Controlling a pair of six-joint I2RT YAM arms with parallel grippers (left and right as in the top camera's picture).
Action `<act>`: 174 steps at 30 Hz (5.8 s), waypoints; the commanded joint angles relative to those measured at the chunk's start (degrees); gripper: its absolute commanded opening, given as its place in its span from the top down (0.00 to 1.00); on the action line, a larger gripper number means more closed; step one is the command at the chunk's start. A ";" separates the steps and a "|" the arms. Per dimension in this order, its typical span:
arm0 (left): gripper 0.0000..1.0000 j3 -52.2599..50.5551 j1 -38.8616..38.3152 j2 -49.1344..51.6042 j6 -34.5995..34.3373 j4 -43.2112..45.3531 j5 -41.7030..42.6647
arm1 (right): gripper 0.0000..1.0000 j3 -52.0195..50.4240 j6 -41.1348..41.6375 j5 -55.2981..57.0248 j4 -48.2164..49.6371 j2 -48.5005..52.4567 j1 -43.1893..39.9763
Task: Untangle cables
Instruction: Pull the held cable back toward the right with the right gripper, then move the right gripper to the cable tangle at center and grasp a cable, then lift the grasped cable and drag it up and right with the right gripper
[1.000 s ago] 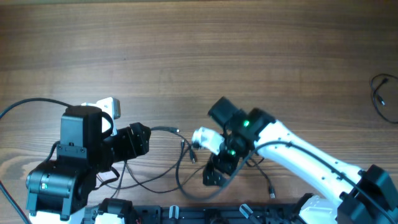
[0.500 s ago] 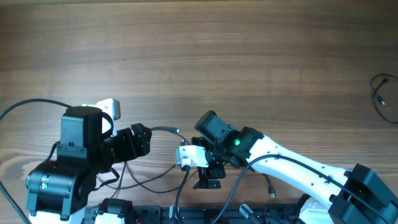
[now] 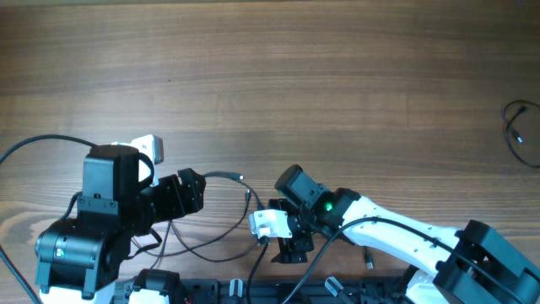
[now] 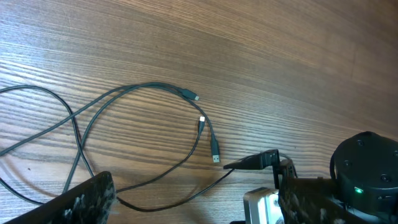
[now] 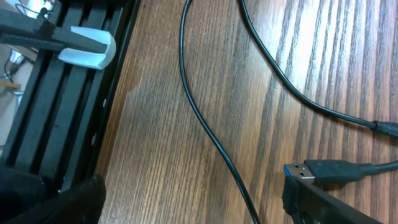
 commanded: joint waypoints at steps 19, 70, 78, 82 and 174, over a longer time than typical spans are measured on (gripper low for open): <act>0.14 0.59 -0.20 -0.31 0.26 -0.46 -0.50 | 0.96 5.60 7.17 6.47 4.81 6.60 -1.84; 0.14 0.42 -0.26 4.22 0.74 -2.58 2.19 | 0.00 24.68 45.55 -0.61 -41.03 -19.93 -47.52; 0.14 0.42 -0.26 4.22 6.36 -1.88 6.86 | 0.01 24.68 21.31 -8.02 -42.64 -4.92 -38.80; 0.14 0.42 -0.26 4.22 6.36 -1.46 6.86 | 0.00 24.68 27.52 -1.31 -30.29 2.75 -32.68; 0.15 0.42 -0.26 4.22 6.40 -0.85 16.35 | 0.96 39.32 49.31 7.82 9.55 -25.81 -29.97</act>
